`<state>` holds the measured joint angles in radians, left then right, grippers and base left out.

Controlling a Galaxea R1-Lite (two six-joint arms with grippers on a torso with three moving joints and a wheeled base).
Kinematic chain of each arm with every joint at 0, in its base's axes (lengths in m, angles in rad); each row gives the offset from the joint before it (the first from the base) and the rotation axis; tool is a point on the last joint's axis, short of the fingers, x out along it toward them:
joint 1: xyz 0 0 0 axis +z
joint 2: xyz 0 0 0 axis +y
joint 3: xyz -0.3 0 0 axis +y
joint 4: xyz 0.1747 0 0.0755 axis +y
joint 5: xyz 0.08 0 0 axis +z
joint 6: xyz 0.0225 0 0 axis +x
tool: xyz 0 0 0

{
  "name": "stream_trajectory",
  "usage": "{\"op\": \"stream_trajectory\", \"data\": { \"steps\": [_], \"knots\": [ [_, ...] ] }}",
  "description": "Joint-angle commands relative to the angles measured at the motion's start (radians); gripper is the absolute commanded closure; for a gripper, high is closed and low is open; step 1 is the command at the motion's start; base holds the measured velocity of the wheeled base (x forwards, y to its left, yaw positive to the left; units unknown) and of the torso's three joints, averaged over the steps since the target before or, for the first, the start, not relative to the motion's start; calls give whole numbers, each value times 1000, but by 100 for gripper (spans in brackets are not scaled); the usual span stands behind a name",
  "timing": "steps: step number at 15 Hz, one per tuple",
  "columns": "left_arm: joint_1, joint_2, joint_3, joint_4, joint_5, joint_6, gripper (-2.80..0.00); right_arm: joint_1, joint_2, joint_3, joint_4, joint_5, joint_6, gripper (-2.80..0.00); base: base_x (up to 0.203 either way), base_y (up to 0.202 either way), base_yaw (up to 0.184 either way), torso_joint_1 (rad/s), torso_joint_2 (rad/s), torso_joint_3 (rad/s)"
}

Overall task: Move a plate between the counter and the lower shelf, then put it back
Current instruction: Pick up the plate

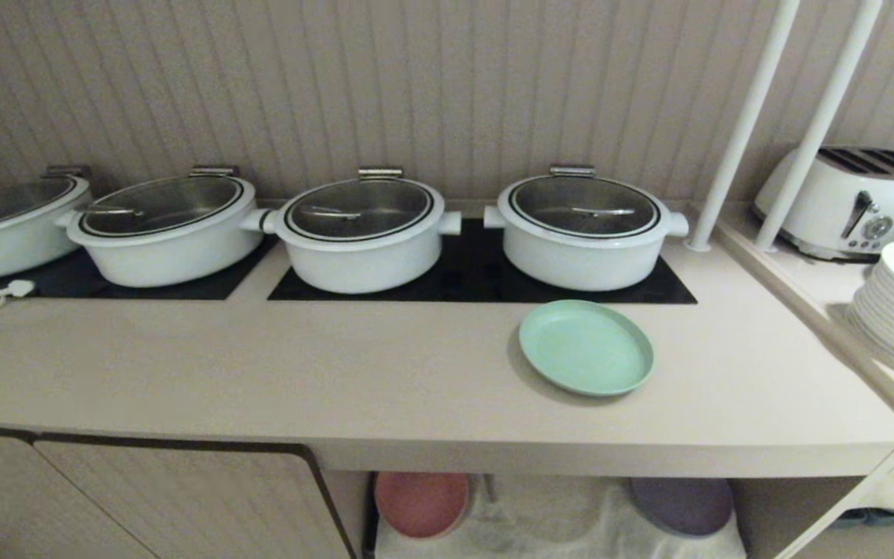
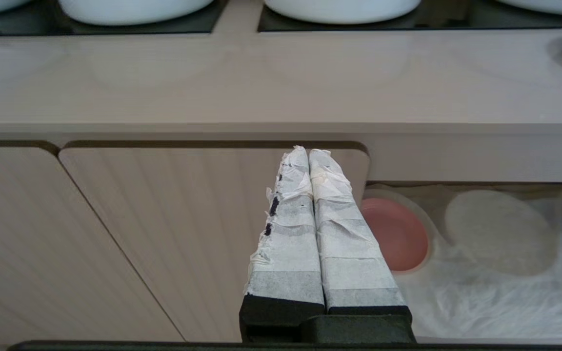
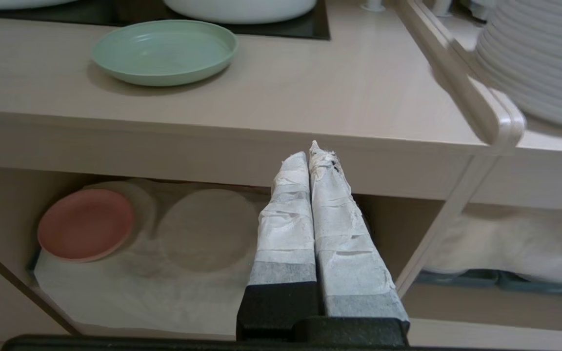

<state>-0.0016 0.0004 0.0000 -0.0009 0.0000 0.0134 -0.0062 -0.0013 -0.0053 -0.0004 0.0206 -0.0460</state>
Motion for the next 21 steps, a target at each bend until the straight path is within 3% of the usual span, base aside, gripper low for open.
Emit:
{"op": "stream_trajectory", "data": {
  "steps": [1, 5, 10, 15, 21],
  "knots": [
    [2, 0, 0, -1, 0, -1, 0, 2, 1, -20, 3, 1, -9, 0, 0, 0, 0, 0, 0, 0],
    [2, 0, 0, -1, 0, -6, 0, 2, 24, -187, 135, 1, -13, 0, 0, 0, 0, 0, 0, 0],
    [2, 0, 0, -1, 0, -6, 0, 8, 260, -353, 184, 0, -35, 0, 0, 0, 0, 0, 0, 0],
    [2, 0, 0, 1, 0, -6, 0, 154, 519, -437, 181, -76, -30, 0, 0, 0, 0, 0, 0, 0],
    [2, 0, 0, 0, 0, -6, 0, 184, 929, -593, 178, -78, -19, 0, 0, 0, 0, 0, 0, 0]
  ]
}}
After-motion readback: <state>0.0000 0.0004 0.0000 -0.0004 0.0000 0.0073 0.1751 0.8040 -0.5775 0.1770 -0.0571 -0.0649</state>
